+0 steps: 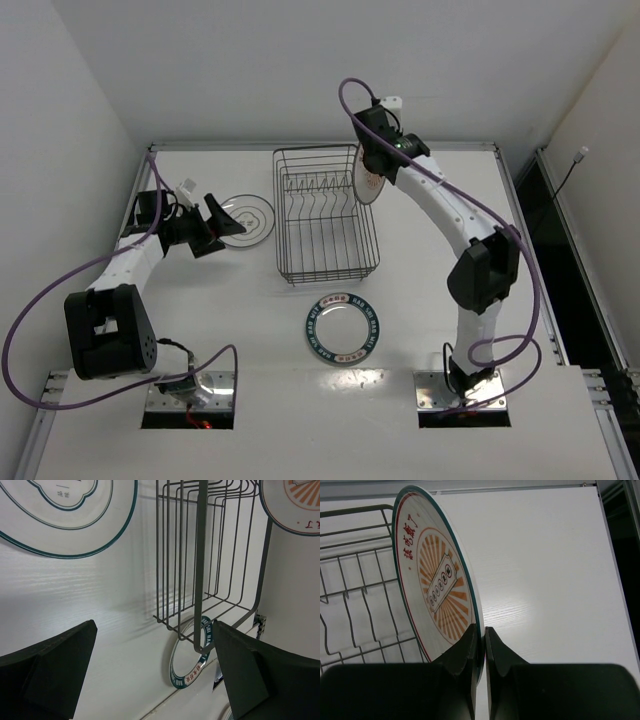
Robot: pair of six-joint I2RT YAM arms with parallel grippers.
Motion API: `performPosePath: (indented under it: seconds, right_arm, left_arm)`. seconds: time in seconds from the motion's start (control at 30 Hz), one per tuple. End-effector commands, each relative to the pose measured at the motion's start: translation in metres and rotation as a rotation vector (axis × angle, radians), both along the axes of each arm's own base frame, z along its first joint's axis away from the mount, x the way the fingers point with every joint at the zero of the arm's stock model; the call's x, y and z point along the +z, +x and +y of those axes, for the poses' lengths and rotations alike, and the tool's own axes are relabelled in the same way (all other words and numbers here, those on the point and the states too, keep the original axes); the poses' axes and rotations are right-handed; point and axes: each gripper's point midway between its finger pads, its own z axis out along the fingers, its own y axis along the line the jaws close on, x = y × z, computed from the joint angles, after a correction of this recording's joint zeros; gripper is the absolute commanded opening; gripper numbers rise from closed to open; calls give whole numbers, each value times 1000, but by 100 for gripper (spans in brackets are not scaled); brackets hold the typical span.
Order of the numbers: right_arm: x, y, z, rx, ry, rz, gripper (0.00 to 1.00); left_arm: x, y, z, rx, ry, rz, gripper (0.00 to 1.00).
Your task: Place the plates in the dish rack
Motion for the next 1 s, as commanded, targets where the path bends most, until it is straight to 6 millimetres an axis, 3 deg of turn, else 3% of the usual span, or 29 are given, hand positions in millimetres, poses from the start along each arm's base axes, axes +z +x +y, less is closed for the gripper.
performPosePath:
  seconds: [0.0, 0.1, 0.17, 0.23, 0.27, 0.3, 0.53, 0.6, 0.63, 0.77, 0.8, 0.9, 0.93, 0.97]
  right_arm:
    - [24, 10, 5, -38, -45, -87, 0]
    - [22, 12, 20, -8, -56, -79, 0]
    - [4, 13, 34, 12, -90, -34, 0]
    - [6, 19, 39, 3, -109, -37, 0]
    - [-12, 18, 48, 17, -132, 7, 0]
    - [-10, 18, 55, 23, -137, -1, 0]
    - [-37, 14, 74, 84, -86, 72, 0]
    - [-44, 10, 72, 104, -70, 116, 7]
    - [-43, 7, 77, 122, -39, 127, 16]
    - [-19, -3, 65, 123, 2, 124, 34]
    - [4, -10, 61, 124, 19, 92, 38]
    - [41, -29, 38, 107, 42, 53, 50]
    - [74, -45, 26, 124, 84, 2, 54]
    - [69, -50, 17, 128, 110, 13, 61]
  left_arm:
    - [12, 9, 5, -3, 16, -47, 100]
    - [12, 9, 5, -3, 16, -47, 100]
    - [12, 9, 5, -3, 16, -47, 100]
    - [9, 9, 5, -3, 14, -38, 100]
    - [10, 9, 4, -9, 7, -40, 100]
    - [10, 9, 4, -9, 7, -40, 100]
    - [9, 7, 4, -9, 5, -31, 100]
    - [6, 5, 2, -15, -6, -14, 100]
    - [6, 5, 2, -15, -6, -14, 100]
    - [6, 5, 2, -15, -6, -14, 100]
    - [12, 7, 3, -15, -2, -32, 100]
    - [12, 8, 6, -6, -2, -32, 100]
    - [12, 8, 6, -6, -2, -32, 100]
    - [12, 8, 6, -6, -2, -32, 100]
